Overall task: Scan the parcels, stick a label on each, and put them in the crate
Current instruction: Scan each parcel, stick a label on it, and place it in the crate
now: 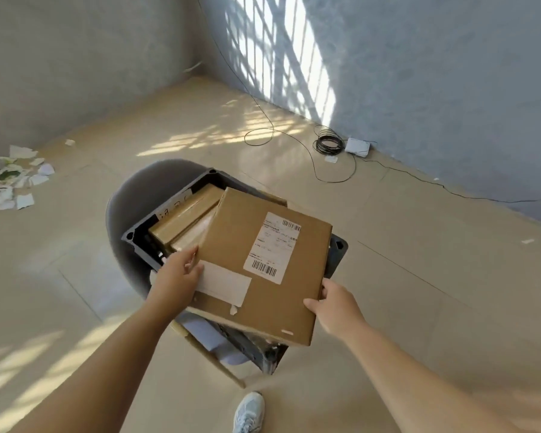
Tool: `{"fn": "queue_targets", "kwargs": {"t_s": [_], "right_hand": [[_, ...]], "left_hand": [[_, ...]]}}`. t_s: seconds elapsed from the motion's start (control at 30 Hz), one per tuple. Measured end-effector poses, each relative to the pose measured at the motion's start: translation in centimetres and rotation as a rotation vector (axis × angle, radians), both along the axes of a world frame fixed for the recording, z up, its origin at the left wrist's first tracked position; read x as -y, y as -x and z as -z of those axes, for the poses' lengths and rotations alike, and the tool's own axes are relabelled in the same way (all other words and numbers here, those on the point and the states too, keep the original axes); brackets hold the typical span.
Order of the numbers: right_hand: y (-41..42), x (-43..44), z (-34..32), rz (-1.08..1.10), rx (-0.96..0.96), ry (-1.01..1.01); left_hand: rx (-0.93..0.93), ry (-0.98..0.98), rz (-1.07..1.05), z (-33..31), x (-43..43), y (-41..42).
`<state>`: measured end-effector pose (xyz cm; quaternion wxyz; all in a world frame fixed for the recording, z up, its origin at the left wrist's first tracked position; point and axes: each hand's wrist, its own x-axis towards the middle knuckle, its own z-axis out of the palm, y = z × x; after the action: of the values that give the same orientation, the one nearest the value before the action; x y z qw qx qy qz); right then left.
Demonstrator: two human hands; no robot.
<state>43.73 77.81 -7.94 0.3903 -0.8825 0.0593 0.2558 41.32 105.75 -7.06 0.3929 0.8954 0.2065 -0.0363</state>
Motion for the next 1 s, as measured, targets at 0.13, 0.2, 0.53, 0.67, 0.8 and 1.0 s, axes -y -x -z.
{"fn": "queue_targets", "kwargs": {"t_s": [0.13, 0.2, 0.53, 0.67, 0.8, 1.0], "right_hand": [[-2.4, -1.8, 1.4, 0.080, -0.089, 0.088], [-3.3, -2.5, 2.0, 0.110, -0.118, 0.117], [-4.8, -5.3, 4.3, -0.049, -0.254, 0.321], [-4.5, -5.4, 4.6, -0.250, -0.304, 0.382], [-4.3, -4.7, 3.8, -0.317, -0.299, 0.397], [-3.9, -0.7, 0.3, -0.214, -0.161, 0.432]], "left_hand": [[-0.159, -0.069, 0.091, 3.2, -2.0, -5.3], [-0.207, -0.076, 0.118, 4.7, -2.6, -7.3], [-0.243, -0.270, 0.466, 9.5, -4.0, -11.7], [-0.352, -0.371, 0.598, 10.2, -4.1, -11.1], [-0.350, -0.347, 0.569, 9.5, -4.0, -10.3], [-0.284, -0.394, 0.673, 5.8, -1.3, -10.1]]}}
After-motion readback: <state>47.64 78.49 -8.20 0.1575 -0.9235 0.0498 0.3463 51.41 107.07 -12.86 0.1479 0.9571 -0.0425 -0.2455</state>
